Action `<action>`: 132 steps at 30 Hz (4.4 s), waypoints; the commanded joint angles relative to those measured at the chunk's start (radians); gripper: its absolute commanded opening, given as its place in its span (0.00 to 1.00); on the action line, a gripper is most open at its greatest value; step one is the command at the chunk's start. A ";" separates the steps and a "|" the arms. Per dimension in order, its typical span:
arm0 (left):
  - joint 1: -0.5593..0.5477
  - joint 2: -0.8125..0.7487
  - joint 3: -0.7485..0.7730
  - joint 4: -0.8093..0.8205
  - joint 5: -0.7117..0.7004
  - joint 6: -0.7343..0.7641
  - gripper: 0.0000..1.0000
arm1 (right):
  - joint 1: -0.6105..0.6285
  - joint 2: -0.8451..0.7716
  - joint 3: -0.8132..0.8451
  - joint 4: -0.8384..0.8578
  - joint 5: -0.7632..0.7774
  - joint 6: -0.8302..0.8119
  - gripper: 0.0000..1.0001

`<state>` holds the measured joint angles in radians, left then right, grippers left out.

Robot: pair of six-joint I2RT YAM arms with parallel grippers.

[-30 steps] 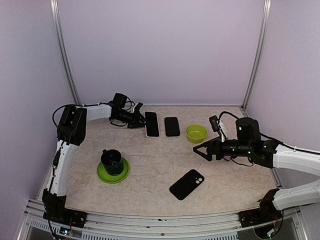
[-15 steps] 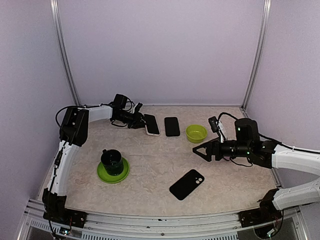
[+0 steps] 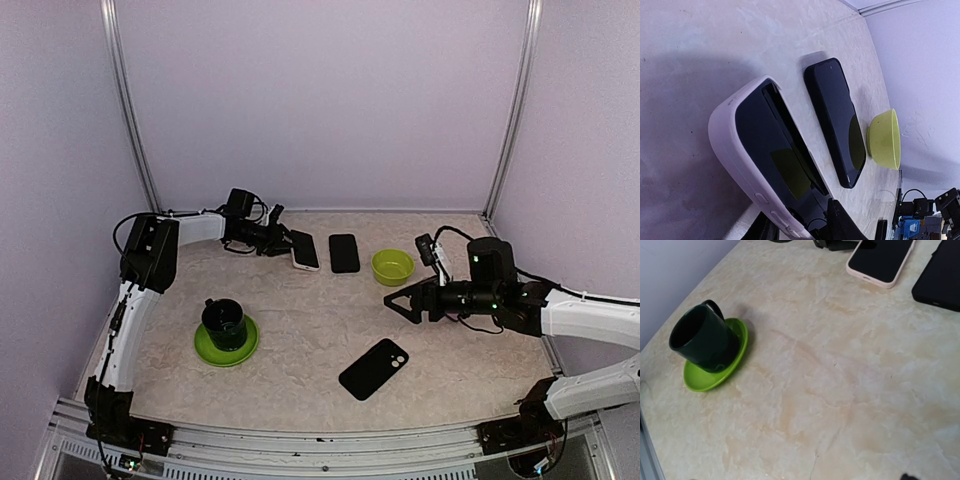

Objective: Put the phone into the phone case
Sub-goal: Place the phone with the phone case at the center of the board, then pick up the phone at the center of the board.

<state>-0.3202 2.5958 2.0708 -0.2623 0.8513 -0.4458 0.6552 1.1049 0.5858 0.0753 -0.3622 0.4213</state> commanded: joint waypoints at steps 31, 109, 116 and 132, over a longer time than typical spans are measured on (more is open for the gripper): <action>-0.023 0.012 -0.048 0.211 -0.064 -0.084 0.41 | -0.011 0.023 -0.015 0.025 -0.005 0.008 0.85; -0.211 -0.834 -0.675 0.175 -0.875 0.147 0.99 | -0.080 0.241 0.269 -0.482 0.561 -0.394 1.00; -0.305 -0.979 -0.798 0.148 -0.982 0.166 0.99 | -0.218 0.440 0.411 -0.552 0.445 -0.502 1.00; -0.431 -1.358 -1.204 0.282 -0.919 0.083 0.99 | -0.345 0.658 0.545 -0.579 0.364 -0.634 1.00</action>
<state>-0.7387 1.3132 0.9089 -0.0544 -0.0822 -0.3378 0.3481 1.7260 1.0885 -0.4736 0.0154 -0.1768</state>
